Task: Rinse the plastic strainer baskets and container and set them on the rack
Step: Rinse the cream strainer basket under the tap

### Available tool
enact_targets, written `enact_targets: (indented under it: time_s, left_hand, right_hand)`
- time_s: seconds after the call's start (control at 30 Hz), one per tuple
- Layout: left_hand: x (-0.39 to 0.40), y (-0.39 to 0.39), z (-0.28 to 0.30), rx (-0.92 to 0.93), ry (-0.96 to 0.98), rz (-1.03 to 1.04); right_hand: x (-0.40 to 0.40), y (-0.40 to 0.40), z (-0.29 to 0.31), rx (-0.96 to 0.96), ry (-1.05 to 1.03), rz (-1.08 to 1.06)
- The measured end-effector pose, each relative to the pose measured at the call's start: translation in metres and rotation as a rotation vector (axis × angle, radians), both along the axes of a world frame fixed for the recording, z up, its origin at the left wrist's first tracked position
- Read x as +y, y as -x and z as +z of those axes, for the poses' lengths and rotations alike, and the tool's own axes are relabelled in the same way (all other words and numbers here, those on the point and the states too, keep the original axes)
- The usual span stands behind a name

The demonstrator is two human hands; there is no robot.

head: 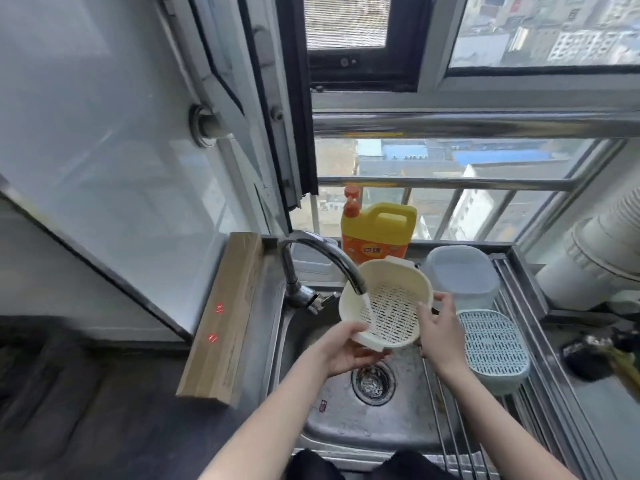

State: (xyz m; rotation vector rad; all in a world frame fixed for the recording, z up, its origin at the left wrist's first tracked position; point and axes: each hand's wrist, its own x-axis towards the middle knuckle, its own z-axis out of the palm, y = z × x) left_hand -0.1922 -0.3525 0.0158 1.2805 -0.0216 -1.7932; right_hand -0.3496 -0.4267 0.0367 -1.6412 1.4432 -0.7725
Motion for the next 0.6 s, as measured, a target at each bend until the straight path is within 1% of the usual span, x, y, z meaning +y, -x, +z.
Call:
enact_targets:
  time_s: [0.07, 0.1, 0.17, 0.23, 0.3, 0.37, 0.47, 0.5, 0.53, 0.6]
  left_hand:
    - [0.001, 0.004, -0.003, -0.101, 0.019, 0.053]
    - [0.000, 0.006, -0.003, -0.158, 0.037, 0.074]
    - [0.000, 0.008, 0.002, -0.284, 0.036, 0.089]
    - [0.003, 0.009, 0.008, -0.436, 0.006, 0.044]
    - [0.007, 0.009, 0.013, -0.569, 0.014, -0.031]
    - [0.011, 0.009, 0.017, -0.715, 0.031, -0.104]
    - [0.014, 0.009, 0.020, -0.908, 0.045, -0.077]
    - [0.015, 0.008, 0.020, -0.977, 0.050, -0.064]
    - [0.016, 0.007, 0.021, -1.041, 0.060, -0.064]
    - [0.019, 0.006, 0.021, -1.122, 0.074, -0.064]
  right_hand:
    - [0.000, 0.006, -0.006, 0.159, 0.049, 0.024]
    - [0.001, 0.009, -0.008, 0.281, 0.097, 0.031]
    - [0.004, 0.012, -0.010, 0.485, 0.272, 0.112]
    - [0.008, 0.006, -0.007, 0.567, 0.420, 0.330]
    - [0.004, -0.005, -0.009, 0.698, 0.460, 0.563]
    - [-0.002, -0.017, -0.015, 0.894, 0.388, 0.633]
    - [-0.001, -0.024, -0.031, 1.120, 0.321, 0.631]
    - [0.004, -0.026, -0.034, 1.154, 0.273, 0.666]
    - [0.011, -0.030, -0.035, 1.151, 0.193, 0.745]
    - [0.025, -0.034, -0.032, 1.043, 0.005, 0.987]
